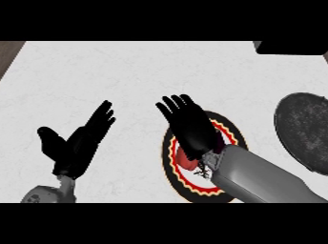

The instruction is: Pick the bell pepper from the plate and place it in the pan

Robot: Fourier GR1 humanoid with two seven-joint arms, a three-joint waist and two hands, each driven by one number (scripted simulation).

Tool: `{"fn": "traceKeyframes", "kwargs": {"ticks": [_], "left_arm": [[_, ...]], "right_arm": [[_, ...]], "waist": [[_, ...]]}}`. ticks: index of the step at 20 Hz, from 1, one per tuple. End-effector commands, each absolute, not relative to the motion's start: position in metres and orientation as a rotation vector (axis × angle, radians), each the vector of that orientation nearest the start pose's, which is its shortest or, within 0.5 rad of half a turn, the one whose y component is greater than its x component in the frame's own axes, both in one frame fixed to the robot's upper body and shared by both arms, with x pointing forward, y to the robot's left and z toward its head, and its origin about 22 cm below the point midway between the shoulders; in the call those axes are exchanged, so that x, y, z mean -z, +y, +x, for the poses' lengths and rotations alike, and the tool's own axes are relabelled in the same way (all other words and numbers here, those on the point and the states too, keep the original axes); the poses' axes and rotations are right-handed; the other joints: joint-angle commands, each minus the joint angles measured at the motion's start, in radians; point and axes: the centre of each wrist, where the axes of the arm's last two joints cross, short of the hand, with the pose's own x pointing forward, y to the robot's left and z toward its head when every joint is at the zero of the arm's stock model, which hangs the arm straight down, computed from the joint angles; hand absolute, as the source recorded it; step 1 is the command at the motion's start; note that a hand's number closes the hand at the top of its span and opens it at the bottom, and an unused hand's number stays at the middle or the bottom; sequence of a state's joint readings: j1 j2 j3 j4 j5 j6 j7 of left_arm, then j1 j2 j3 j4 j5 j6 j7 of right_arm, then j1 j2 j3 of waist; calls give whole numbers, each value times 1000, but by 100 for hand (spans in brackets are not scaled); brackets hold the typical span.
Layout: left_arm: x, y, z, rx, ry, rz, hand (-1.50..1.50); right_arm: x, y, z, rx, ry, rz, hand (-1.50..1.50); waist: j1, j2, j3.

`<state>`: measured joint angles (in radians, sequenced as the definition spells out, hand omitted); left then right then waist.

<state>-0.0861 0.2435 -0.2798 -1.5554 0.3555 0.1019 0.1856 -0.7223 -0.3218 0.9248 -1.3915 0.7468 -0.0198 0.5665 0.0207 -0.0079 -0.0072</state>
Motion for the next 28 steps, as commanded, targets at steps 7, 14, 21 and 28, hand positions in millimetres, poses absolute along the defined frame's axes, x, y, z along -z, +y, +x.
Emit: {"fn": "traceKeyframes", "kwargs": {"ticks": [7,14,21,28], "left_arm": [[-11,213,250,110,-1351,-237,0],[-19,206,264,114,-1359,-240,0],[-14,208,259,123,-1347,-248,0],[-20,203,265,121,-1363,-262,0]], "right_arm": [[-47,31,259,-1939,-674,-1236,-150],[-26,24,271,-2006,-292,-1231,-150],[-12,19,265,-1904,-225,-1242,-150],[-10,25,255,-1918,-213,-1367,-150]], "waist": [[15,4,1],[17,8,3],[29,6,5],[15,3,6]]}}
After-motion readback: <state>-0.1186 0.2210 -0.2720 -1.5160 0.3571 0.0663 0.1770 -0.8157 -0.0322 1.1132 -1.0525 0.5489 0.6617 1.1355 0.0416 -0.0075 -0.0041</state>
